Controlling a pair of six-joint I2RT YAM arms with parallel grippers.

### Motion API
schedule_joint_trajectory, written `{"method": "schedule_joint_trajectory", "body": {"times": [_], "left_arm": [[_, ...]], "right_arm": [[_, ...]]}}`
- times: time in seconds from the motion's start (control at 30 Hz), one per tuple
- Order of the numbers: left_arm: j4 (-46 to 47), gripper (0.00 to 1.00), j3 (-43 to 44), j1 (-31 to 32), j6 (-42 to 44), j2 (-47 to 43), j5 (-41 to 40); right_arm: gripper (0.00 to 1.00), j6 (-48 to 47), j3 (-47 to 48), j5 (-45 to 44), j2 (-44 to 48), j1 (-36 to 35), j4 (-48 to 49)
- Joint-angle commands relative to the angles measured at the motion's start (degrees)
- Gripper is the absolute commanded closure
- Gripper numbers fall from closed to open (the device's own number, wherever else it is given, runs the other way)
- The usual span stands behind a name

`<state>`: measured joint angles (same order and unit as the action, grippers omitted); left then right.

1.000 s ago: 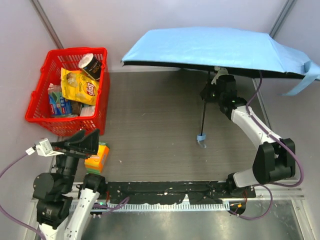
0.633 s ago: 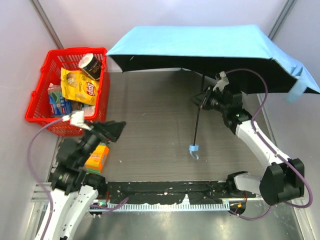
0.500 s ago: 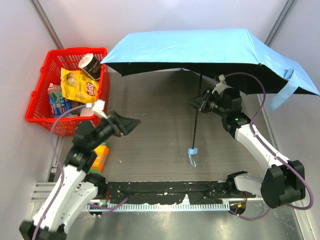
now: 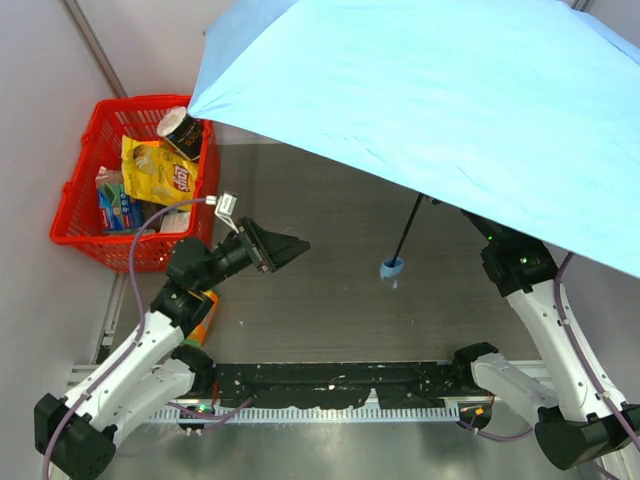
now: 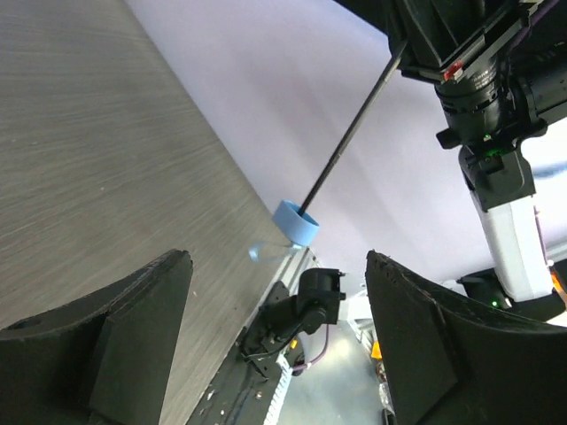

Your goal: Put away the umbrella

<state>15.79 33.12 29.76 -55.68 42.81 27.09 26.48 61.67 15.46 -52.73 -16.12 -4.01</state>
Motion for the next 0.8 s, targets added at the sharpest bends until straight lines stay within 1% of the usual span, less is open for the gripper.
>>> {"method": "schedule_joint_trajectory", "body": {"times": [0.0,0.03,0.07,0.1,0.13,0.17,0.23,0.33,0.47,0.6,0.63,0.7,0.73,0.77], "left_arm": [[11.5,0.16,1.1,1.6,-5.6,5.6,3.7],[11.7,0.16,1.8,2.4,-5.3,6.8,3.6],[12.2,0.15,2.6,3.2,-5.2,8.2,3.3],[12.9,0.15,3.4,3.9,-5.3,10.3,3.2],[13.4,0.15,4.2,4.8,-5.4,12.2,3.3],[13.8,0.15,5.1,5.7,-5.5,14.0,3.3],[16.7,0.16,6.0,8.3,-5.8,17.3,3.3],[20.6,0.19,6.4,11.8,-6.2,22.4,2.4],[23.5,0.22,7.5,16.3,-6.0,28.5,1.6],[24.3,0.37,7.7,17.1,-5.8,30.1,-0.5],[24.3,0.45,7.9,17.2,-5.8,30.1,-0.2],[24.2,0.57,8.9,17.1,-5.9,30.1,1.1],[24.3,0.67,9.1,17.1,-6.1,30.3,1.5],[24.6,0.74,9.5,17.3,-6.1,30.4,1.7]], "right_arm": [[0.99,4.3,-3.5,7.9,-2.8,-0.1,12.1],[0.99,7.1,-5.1,9.1,-2.6,-0.2,17.0],[0.99,10.6,-8.6,12.3,-2.4,-0.4,19.7],[0.99,12.4,-10.2,14.4,-2.2,-0.6,26.8],[0.99,16.0,-13.5,15.0,-2.1,-0.8,30.5],[0.99,17.6,-14.6,16.5,-2.2,-1.5,36.2],[0.99,21.1,-17.1,17.6,-3.3,-3.1,42.3],[0.99,23.5,-18.4,18.5,-4.7,-5.1,45.2],[0.99,26.1,-20.0,18.2,-5.3,-7.3,48.5],[0.99,27.8,-21.5,17.7,-4.9,-8.7,49.5],[0.99,28.4,-21.9,17.1,-4.7,-8.7,49.3],[0.99,28.4,-21.9,16.7,-4.5,-9.2,48.8],[0.99,28.3,-21.9,16.1,-4.4,-9.5,47.6],[0.99,27.9,-21.9,15.8,-4.4,-9.6,47.1]]}}
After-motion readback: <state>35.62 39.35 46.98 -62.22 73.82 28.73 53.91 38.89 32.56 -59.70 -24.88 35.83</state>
